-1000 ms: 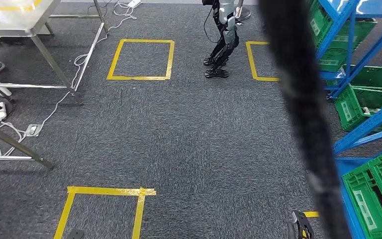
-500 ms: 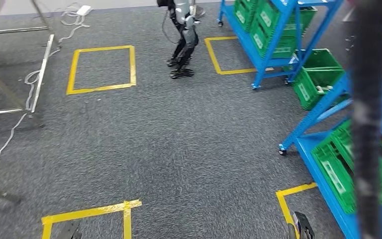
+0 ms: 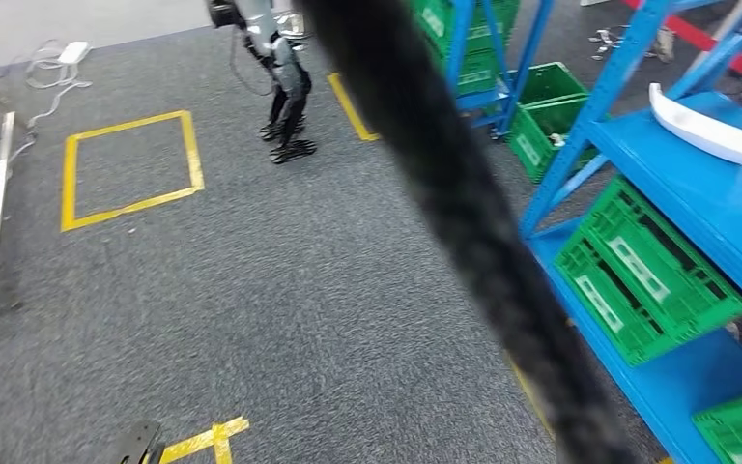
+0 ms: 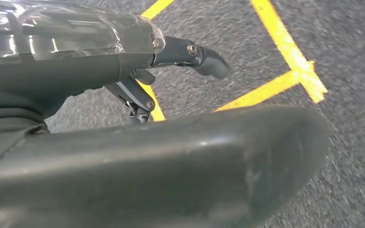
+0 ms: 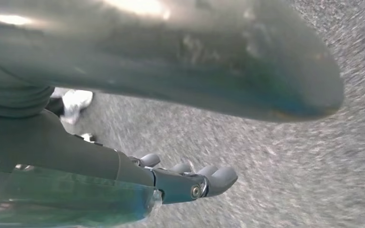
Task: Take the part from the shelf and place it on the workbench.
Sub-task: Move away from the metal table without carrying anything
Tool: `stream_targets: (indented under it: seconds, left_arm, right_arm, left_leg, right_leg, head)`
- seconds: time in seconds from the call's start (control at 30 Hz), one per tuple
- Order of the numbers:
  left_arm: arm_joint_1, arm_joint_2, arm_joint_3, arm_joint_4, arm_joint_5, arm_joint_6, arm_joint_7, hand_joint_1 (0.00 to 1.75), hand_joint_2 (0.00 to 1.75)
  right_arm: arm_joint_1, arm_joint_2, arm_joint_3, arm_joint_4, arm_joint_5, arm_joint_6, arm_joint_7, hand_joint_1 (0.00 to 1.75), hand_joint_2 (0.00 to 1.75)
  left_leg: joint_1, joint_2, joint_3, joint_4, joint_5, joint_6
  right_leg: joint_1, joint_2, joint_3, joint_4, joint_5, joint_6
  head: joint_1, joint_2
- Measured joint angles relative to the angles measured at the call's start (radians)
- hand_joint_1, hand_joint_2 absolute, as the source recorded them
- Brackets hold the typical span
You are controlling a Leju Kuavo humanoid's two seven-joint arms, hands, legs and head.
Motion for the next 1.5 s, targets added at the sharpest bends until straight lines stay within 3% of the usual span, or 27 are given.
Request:
stream_targets:
  seconds: [0.03, 0.1, 0.17, 0.23, 0.27, 0.33, 0.37, 0.4, 0.47, 0.53, 0.57, 0.63, 0.67, 0.73, 0.8, 0.87, 0.93, 1.0, 1.07, 1.1, 1.17, 1.23, 1.3, 1.33, 1.4, 1.43, 1.5]
  left_arm:
    - [-0.001, -0.003, 0.000, 0.002, -0.008, -0.001, -0.004, 0.00, 0.00]
    - [-0.005, -0.009, 0.000, 0.005, -0.022, -0.001, -0.011, 0.00, 0.00]
    - [-0.009, -0.013, 0.000, 0.007, -0.029, -0.002, -0.013, 0.00, 0.00]
    - [-0.007, -0.016, 0.000, 0.010, -0.031, -0.004, -0.013, 0.00, 0.00]
    - [-0.003, -0.017, 0.000, 0.012, -0.030, -0.007, -0.012, 0.00, 0.00]
    - [0.006, -0.019, 0.000, 0.015, -0.025, -0.010, -0.012, 0.00, 0.00]
    - [0.009, -0.019, 0.000, 0.016, -0.022, -0.010, -0.012, 0.00, 0.00]
    - [0.014, -0.018, 0.000, 0.017, -0.018, -0.010, -0.012, 0.00, 0.00]
    - [0.028, -0.016, 0.000, 0.018, -0.006, -0.005, -0.012, 0.00, 0.00]
    - [0.040, -0.014, -0.001, 0.018, 0.003, 0.001, -0.013, 0.00, 0.00]
    - [0.042, -0.013, -0.001, 0.018, 0.005, 0.003, -0.014, 0.00, 0.00]
    - [0.040, -0.013, -0.002, 0.018, 0.008, 0.005, -0.014, 0.00, 0.00]
    - [0.039, -0.013, -0.002, 0.018, 0.008, 0.006, -0.014, 0.00, 0.00]
    - [0.037, -0.013, -0.002, 0.016, 0.008, 0.006, -0.014, 0.00, 0.00]
    - [0.036, -0.014, -0.002, 0.015, 0.008, 0.006, -0.014, 0.00, 0.00]
    - [0.034, -0.015, -0.002, 0.012, 0.009, 0.003, -0.012, 0.00, 0.00]
    - [0.031, -0.015, -0.002, 0.007, 0.010, 0.002, -0.011, 0.00, 0.00]
    - [0.030, -0.014, -0.003, 0.006, 0.010, 0.002, -0.008, 0.00, 0.00]
    - [0.030, -0.014, -0.004, 0.005, 0.008, 0.002, -0.003, 0.00, 0.00]
    - [0.029, -0.013, -0.005, 0.004, 0.006, 0.002, -0.001, 0.00, 0.00]
    - [0.025, -0.014, -0.007, 0.002, -0.001, 0.004, 0.003, 0.00, 0.00]
    - [0.018, -0.013, -0.007, 0.001, -0.008, 0.005, 0.009, 0.00, 0.00]
    - [0.011, -0.012, -0.007, 0.001, -0.012, 0.005, 0.014, 0.00, 0.00]
    - [0.009, -0.012, -0.007, 0.000, -0.013, 0.005, 0.017, 0.00, 0.00]
    - [0.007, -0.011, -0.008, -0.003, -0.014, 0.002, 0.023, 0.00, 0.00]
    - [0.008, -0.010, -0.008, -0.006, -0.013, 0.001, 0.025, 0.00, 0.00]
    - [0.015, -0.007, -0.007, -0.012, -0.012, 0.002, 0.027, 0.00, 0.00]
  right_arm:
    - [0.000, 0.002, 0.005, 0.000, -0.007, -0.001, 0.005, 0.00, 0.00]
    - [0.001, 0.005, 0.011, 0.001, -0.019, -0.003, 0.013, 0.00, 0.00]
    - [0.000, 0.006, 0.016, 0.001, -0.025, -0.005, 0.018, 0.00, 0.00]
    - [-0.004, 0.005, 0.025, 0.001, -0.029, -0.008, 0.020, 0.00, 0.00]
    - [-0.005, 0.003, 0.029, 0.001, -0.030, -0.009, 0.021, 0.00, 0.00]
    - [-0.003, -0.001, 0.035, 0.001, -0.033, -0.010, 0.022, 0.00, 0.00]
    - [-0.001, -0.004, 0.037, 0.001, -0.035, -0.011, 0.022, 0.00, 0.00]
    - [-0.002, -0.007, 0.039, 0.001, -0.038, -0.011, 0.022, 0.00, 0.00]
    - [-0.008, -0.011, 0.048, 0.000, -0.043, -0.010, 0.022, 0.00, 0.00]
    - [-0.009, -0.011, 0.058, 0.000, -0.046, -0.005, 0.023, 0.00, 0.00]
    - [-0.005, -0.011, 0.061, -0.001, -0.047, -0.002, 0.023, 0.00, 0.00]
    - [0.003, -0.012, 0.068, -0.001, -0.050, 0.001, 0.024, 0.00, 0.00]
    - [0.005, -0.014, 0.073, 0.000, -0.050, 0.002, 0.024, 0.00, 0.00]
    - [0.005, -0.020, 0.081, 0.000, -0.052, 0.003, 0.024, 0.00, 0.00]
    - [0.003, -0.025, 0.086, -0.001, -0.055, 0.003, 0.023, 0.00, 0.00]
    - [0.004, -0.030, 0.091, -0.001, -0.063, 0.002, 0.018, 0.00, 0.00]
    - [0.003, -0.034, 0.097, -0.001, -0.073, 0.001, 0.008, 0.00, 0.00]
    - [-0.003, -0.036, 0.104, -0.001, -0.083, 0.002, -0.001, 0.00, 0.00]
    - [-0.005, -0.035, 0.110, -0.003, -0.091, 0.001, -0.006, 0.00, 0.00]
    - [-0.004, -0.035, 0.114, -0.004, -0.094, 0.001, -0.007, 0.00, 0.00]
    - [-0.002, -0.034, 0.123, -0.006, -0.101, 0.002, -0.008, 0.00, 0.00]
    - [-0.002, -0.034, 0.132, -0.007, -0.108, 0.002, -0.008, 0.00, 0.00]
    - [-0.004, -0.033, 0.136, -0.009, -0.112, 0.002, -0.008, 0.00, 0.00]
    - [-0.004, -0.032, 0.137, -0.009, -0.113, 0.002, -0.008, 0.00, 0.00]
    - [-0.002, -0.034, 0.144, -0.009, -0.116, 0.002, -0.007, 0.00, 0.00]
    - [-0.001, -0.035, 0.149, -0.009, -0.118, 0.002, -0.005, 0.00, 0.00]
    - [-0.005, -0.039, 0.158, -0.009, -0.122, 0.002, -0.003, 0.00, 0.00]
  left_leg:
    - [0.000, 0.006, -0.022, 0.016, 0.014, 0.000]
    - [0.001, 0.006, -0.017, -0.049, 0.090, 0.000]
    - [0.008, -0.046, 0.023, -0.155, 0.158, 0.000]
    - [0.015, -0.094, 0.048, -0.211, 0.169, 0.003]
    - [0.015, -0.096, 0.052, -0.217, 0.162, 0.007]
    - [0.012, -0.067, 0.061, -0.226, 0.159, 0.017]
    - [0.012, -0.051, 0.065, -0.228, 0.158, 0.023]
    - [0.011, -0.033, 0.069, -0.230, 0.156, 0.028]
    - [0.007, 0.010, 0.077, -0.232, 0.150, 0.037]
    - [0.002, 0.048, 0.081, -0.232, 0.143, 0.042]
    - [0.001, 0.064, 0.083, -0.232, 0.140, 0.043]
    - [-0.002, 0.087, 0.090, -0.232, 0.133, 0.041]
    - [-0.002, 0.097, 0.096, -0.232, 0.129, 0.040]
    - [-0.005, 0.113, 0.108, -0.234, 0.120, 0.034]
    - [-0.007, 0.127, 0.114, -0.237, 0.117, 0.026]
    - [-0.007, 0.137, 0.123, -0.244, 0.114, 0.015]
    - [-0.003, 0.084, 0.122, -0.220, 0.092, 0.006]
    - [0.001, 0.017, 0.074, -0.119, 0.042, 0.002]
    - [0.000, 0.009, 0.001, 0.000, 0.001, -0.001]
    - [0.000, 0.013, -0.022, 0.024, 0.006, -0.001]
    - [0.000, 0.013, -0.021, -0.021, 0.072, 0.000]
    - [0.004, -0.035, 0.027, -0.146, 0.151, 0.005]
    - [0.007, -0.079, 0.065, -0.226, 0.169, 0.011]
    - [0.006, -0.082, 0.072, -0.235, 0.161, 0.015]
    - [0.004, -0.055, 0.082, -0.246, 0.158, 0.024]
    - [0.004, -0.039, 0.087, -0.253, 0.158, 0.029]
    - [0.006, -0.006, 0.098, -0.262, 0.156, 0.038]
  right_leg:
    - [0.001, 0.013, 0.002, 0.002, -0.002, -0.001]
    - [0.000, 0.040, 0.006, 0.008, -0.010, 0.002]
    - [-0.003, 0.064, 0.009, 0.017, -0.021, 0.011]
    - [-0.008, 0.091, 0.002, 0.027, -0.028, 0.023]
    - [-0.010, 0.107, -0.002, 0.029, -0.028, 0.029]
    - [-0.015, 0.135, -0.007, 0.026, -0.027, 0.039]
    - [-0.013, 0.119, -0.010, 0.032, -0.031, 0.043]
    - [-0.011, 0.087, -0.021, 0.055, -0.046, 0.048]
    - [-0.007, 0.007, -0.071, 0.158, -0.100, 0.056]
    - [-0.008, -0.018, -0.136, 0.284, -0.152, 0.059]
    - [-0.009, -0.021, -0.156, 0.320, -0.157, 0.059]
    - [-0.009, -0.024, -0.141, 0.284, -0.112, 0.054]
    - [-0.007, -0.032, -0.106, 0.212, -0.070, 0.048]
    - [0.004, -0.066, -0.040, 0.083, -0.024, 0.034]
    - [0.014, -0.086, -0.016, 0.036, -0.024, 0.024]
    - [0.013, -0.072, -0.009, 0.024, -0.022, 0.016]
    - [0.007, -0.056, 0.007, 0.005, -0.016, 0.007]
    - [0.003, -0.037, 0.016, -0.005, -0.012, -0.001]
    - [0.004, -0.014, 0.017, -0.005, -0.013, -0.004]
    - [0.005, -0.001, 0.017, -0.004, -0.014, -0.005]
    - [0.005, 0.027, 0.021, -0.001, -0.018, -0.003]
    - [0.004, 0.053, 0.025, 0.006, -0.026, 0.003]
    - [-0.001, 0.077, 0.019, 0.013, -0.032, 0.014]
    - [-0.004, 0.090, 0.015, 0.013, -0.032, 0.021]
    - [-0.009, 0.107, 0.011, 0.011, -0.032, 0.033]
    - [-0.008, 0.094, 0.006, 0.020, -0.039, 0.039]
    - [-0.007, 0.039, -0.027, 0.086, -0.074, 0.050]
  head:
    - [-0.004, 0.000]
    - [-0.009, 0.000]
    - [-0.014, 0.000]
    - [-0.016, 0.000]
    - [-0.017, 0.000]
    - [-0.016, 0.000]
    - [-0.014, 0.000]
    - [-0.006, 0.000]
    - [0.012, 0.000]
    - [0.019, 0.000]
    - [0.019, 0.000]
    - [0.022, 0.000]
    - [0.024, 0.000]
    - [0.025, 0.000]
    - [0.024, 0.000]
    - [0.023, 0.000]
    - [0.018, 0.000]
    - [0.007, 0.000]
    - [-0.005, 0.000]
    - [-0.009, 0.000]
    - [-0.012, 0.000]
    - [-0.015, 0.000]
    - [-0.015, 0.000]
    - [-0.015, 0.000]
    - [-0.015, 0.000]
    - [-0.011, 0.000]
    - [0.004, 0.000]
